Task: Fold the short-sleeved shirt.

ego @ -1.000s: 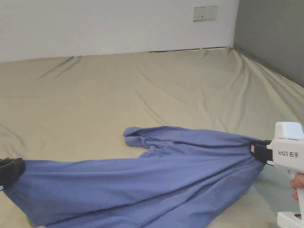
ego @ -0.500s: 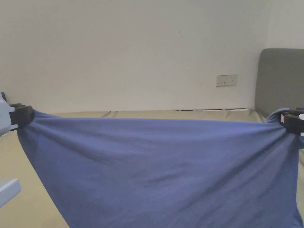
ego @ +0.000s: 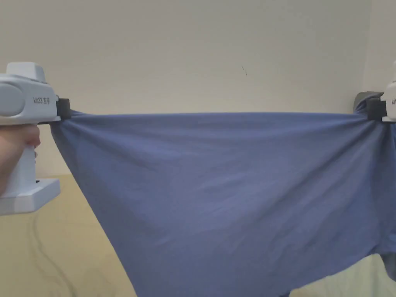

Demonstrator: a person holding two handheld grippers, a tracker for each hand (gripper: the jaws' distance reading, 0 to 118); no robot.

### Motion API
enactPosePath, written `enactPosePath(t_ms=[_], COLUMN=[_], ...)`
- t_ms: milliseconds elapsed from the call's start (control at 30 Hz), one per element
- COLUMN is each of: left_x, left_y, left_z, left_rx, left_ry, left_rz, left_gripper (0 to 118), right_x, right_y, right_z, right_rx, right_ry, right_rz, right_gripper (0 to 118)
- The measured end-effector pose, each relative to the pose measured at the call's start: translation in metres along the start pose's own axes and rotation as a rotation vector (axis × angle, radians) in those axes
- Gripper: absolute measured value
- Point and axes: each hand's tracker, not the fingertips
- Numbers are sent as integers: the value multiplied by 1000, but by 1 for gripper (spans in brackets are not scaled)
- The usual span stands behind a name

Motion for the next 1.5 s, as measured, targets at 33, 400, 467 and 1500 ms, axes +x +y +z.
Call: enactPosePath(t_ms=[33, 400, 467, 1500], left_x=[3, 26, 28, -47], left_y=[4, -39, -69, -373], left_z=[-15, -138, -159, 201], left_rx=[6, 14, -50, -474], left_ry=[7, 49, 59, -139], left_rz=[5, 19, 19, 83], left_gripper=[1, 1, 1, 1], right_x=[-4, -56, -66, -43], right_y=[4, -39, -67, -362], right_z=[-14, -145, -165, 212], right_rx=[5, 4, -63, -406], right_ry=[-6, -27, 0, 186], right_rz=[1, 32, 15, 76], right_gripper=[5, 5, 5, 5])
